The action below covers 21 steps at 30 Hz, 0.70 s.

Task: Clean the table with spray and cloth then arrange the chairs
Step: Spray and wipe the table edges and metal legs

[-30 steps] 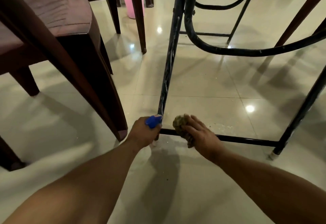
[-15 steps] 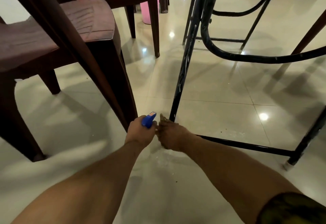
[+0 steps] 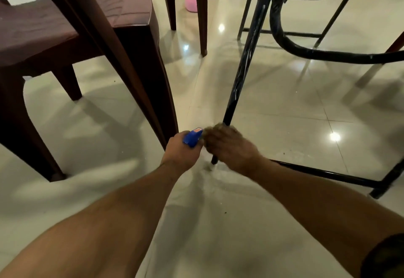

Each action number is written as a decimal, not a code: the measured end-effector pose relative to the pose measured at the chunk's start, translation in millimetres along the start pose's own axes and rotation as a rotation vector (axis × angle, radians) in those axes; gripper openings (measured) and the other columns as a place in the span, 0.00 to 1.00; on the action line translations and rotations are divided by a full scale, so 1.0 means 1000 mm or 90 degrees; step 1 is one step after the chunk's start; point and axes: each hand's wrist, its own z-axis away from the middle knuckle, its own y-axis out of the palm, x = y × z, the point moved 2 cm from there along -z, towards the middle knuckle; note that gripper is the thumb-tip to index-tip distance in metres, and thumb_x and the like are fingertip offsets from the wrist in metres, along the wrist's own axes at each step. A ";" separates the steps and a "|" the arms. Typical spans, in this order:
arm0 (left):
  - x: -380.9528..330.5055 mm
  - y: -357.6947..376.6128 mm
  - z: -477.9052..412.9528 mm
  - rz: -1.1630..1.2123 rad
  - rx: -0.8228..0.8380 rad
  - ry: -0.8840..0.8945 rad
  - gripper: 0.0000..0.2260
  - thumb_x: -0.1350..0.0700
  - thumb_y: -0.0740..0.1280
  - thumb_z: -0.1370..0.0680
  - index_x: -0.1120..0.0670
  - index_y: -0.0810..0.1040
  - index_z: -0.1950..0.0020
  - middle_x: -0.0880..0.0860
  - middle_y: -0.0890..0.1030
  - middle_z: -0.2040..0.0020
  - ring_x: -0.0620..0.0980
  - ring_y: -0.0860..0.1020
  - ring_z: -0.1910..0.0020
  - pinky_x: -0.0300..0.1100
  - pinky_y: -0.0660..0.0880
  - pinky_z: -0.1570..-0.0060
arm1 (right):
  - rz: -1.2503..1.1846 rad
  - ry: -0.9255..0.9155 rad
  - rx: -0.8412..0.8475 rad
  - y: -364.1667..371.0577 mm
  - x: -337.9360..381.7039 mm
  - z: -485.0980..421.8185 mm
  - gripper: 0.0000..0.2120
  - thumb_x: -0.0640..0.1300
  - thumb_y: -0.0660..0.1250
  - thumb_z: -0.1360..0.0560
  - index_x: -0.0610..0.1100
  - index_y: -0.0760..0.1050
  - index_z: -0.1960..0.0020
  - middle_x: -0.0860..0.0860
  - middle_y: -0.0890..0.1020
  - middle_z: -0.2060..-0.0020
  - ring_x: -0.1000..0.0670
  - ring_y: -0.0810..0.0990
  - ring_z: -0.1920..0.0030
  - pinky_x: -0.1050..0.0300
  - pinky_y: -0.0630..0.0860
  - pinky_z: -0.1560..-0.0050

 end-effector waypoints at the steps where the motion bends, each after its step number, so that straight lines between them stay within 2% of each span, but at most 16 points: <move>1: -0.001 0.002 0.001 0.014 0.001 -0.003 0.07 0.52 0.72 0.21 0.53 0.76 0.48 0.54 0.79 0.62 0.60 0.81 0.59 0.56 0.82 0.52 | -0.002 0.027 -0.008 -0.006 -0.015 0.009 0.29 0.37 0.59 0.24 0.45 0.63 0.23 0.46 0.65 0.23 0.42 0.58 0.22 0.46 0.45 0.21; 2: -0.002 0.003 0.004 0.023 0.006 -0.008 0.07 0.52 0.72 0.21 0.52 0.76 0.48 0.54 0.79 0.62 0.60 0.81 0.58 0.56 0.82 0.51 | -0.001 0.014 0.008 -0.008 -0.022 0.022 0.32 0.36 0.56 0.24 0.45 0.57 0.21 0.47 0.58 0.21 0.44 0.53 0.20 0.47 0.45 0.20; 3: -0.002 0.004 0.005 0.024 0.012 -0.011 0.07 0.52 0.72 0.21 0.52 0.76 0.48 0.53 0.79 0.61 0.59 0.81 0.58 0.56 0.82 0.50 | -0.031 -0.004 0.036 -0.005 -0.021 0.030 0.32 0.35 0.54 0.24 0.48 0.55 0.21 0.49 0.56 0.20 0.48 0.52 0.20 0.50 0.48 0.20; 4: -0.004 0.005 0.005 0.021 0.014 -0.012 0.07 0.52 0.71 0.21 0.52 0.76 0.48 0.53 0.79 0.62 0.58 0.81 0.60 0.56 0.82 0.50 | -0.106 -0.015 0.099 -0.005 -0.016 0.036 0.30 0.36 0.56 0.22 0.51 0.59 0.22 0.53 0.59 0.21 0.52 0.56 0.21 0.56 0.54 0.22; 5: -0.005 0.007 0.005 0.021 0.016 -0.013 0.07 0.52 0.71 0.21 0.52 0.76 0.49 0.53 0.78 0.63 0.56 0.80 0.62 0.57 0.82 0.51 | -0.194 -0.045 0.131 -0.001 -0.006 0.039 0.26 0.38 0.63 0.21 0.53 0.68 0.25 0.55 0.66 0.24 0.54 0.64 0.25 0.60 0.61 0.25; 6: -0.007 0.008 0.005 0.023 0.015 -0.013 0.07 0.51 0.71 0.21 0.52 0.76 0.50 0.53 0.78 0.64 0.54 0.78 0.64 0.57 0.82 0.51 | -0.233 -0.092 0.134 0.005 0.000 0.041 0.24 0.38 0.71 0.25 0.51 0.76 0.31 0.54 0.73 0.28 0.53 0.71 0.28 0.59 0.66 0.27; 7: -0.010 0.010 0.002 0.024 0.014 -0.008 0.08 0.50 0.71 0.21 0.52 0.76 0.51 0.52 0.78 0.65 0.53 0.78 0.65 0.57 0.82 0.52 | -0.231 -0.115 0.133 0.010 0.000 0.039 0.23 0.36 0.76 0.29 0.48 0.80 0.35 0.52 0.76 0.31 0.51 0.73 0.30 0.55 0.68 0.28; 8: -0.012 0.011 0.001 0.020 0.017 -0.001 0.08 0.50 0.71 0.21 0.52 0.76 0.52 0.52 0.77 0.65 0.52 0.77 0.65 0.56 0.82 0.52 | -0.241 -0.086 0.113 0.013 -0.004 0.038 0.23 0.35 0.76 0.30 0.47 0.80 0.36 0.50 0.77 0.31 0.49 0.73 0.29 0.51 0.69 0.28; 11: -0.012 0.016 -0.001 0.023 0.030 0.008 0.07 0.51 0.70 0.21 0.52 0.75 0.52 0.50 0.76 0.65 0.51 0.77 0.65 0.55 0.82 0.53 | -0.210 0.010 0.048 0.002 -0.018 0.037 0.28 0.35 0.74 0.33 0.47 0.78 0.34 0.49 0.74 0.29 0.48 0.68 0.25 0.45 0.63 0.24; 13: -0.009 0.017 0.000 0.030 0.022 -0.004 0.06 0.52 0.70 0.21 0.52 0.75 0.52 0.50 0.77 0.65 0.51 0.77 0.65 0.56 0.82 0.52 | -0.151 0.035 0.085 0.006 -0.002 0.039 0.31 0.38 0.74 0.32 0.47 0.75 0.30 0.49 0.71 0.26 0.47 0.64 0.23 0.48 0.55 0.23; 15: -0.007 0.015 -0.001 0.033 0.009 -0.029 0.08 0.51 0.71 0.21 0.54 0.76 0.53 0.53 0.78 0.65 0.54 0.78 0.65 0.58 0.82 0.53 | -0.173 -0.034 0.143 0.018 0.018 0.037 0.29 0.41 0.73 0.27 0.46 0.72 0.27 0.49 0.68 0.24 0.48 0.61 0.22 0.53 0.47 0.23; 17: -0.010 0.015 -0.002 0.026 0.005 -0.043 0.09 0.50 0.71 0.22 0.55 0.77 0.54 0.57 0.81 0.63 0.60 0.81 0.62 0.58 0.83 0.54 | -0.208 -0.073 0.215 0.022 0.026 0.030 0.23 0.40 0.66 0.22 0.45 0.71 0.26 0.48 0.67 0.24 0.48 0.58 0.21 0.56 0.42 0.22; 19: -0.015 0.014 -0.001 0.006 0.015 -0.034 0.10 0.50 0.71 0.21 0.55 0.76 0.54 0.56 0.80 0.63 0.60 0.81 0.62 0.57 0.83 0.54 | -0.246 -0.084 0.249 0.011 0.020 0.022 0.18 0.40 0.64 0.21 0.45 0.77 0.32 0.47 0.74 0.29 0.46 0.66 0.25 0.53 0.54 0.21; 21: -0.023 0.010 -0.001 -0.010 0.017 -0.016 0.09 0.49 0.71 0.21 0.53 0.75 0.55 0.54 0.79 0.65 0.58 0.81 0.62 0.56 0.83 0.54 | -0.257 -0.056 0.302 0.002 0.008 0.022 0.12 0.45 0.67 0.23 0.49 0.82 0.40 0.50 0.80 0.38 0.46 0.75 0.34 0.49 0.69 0.31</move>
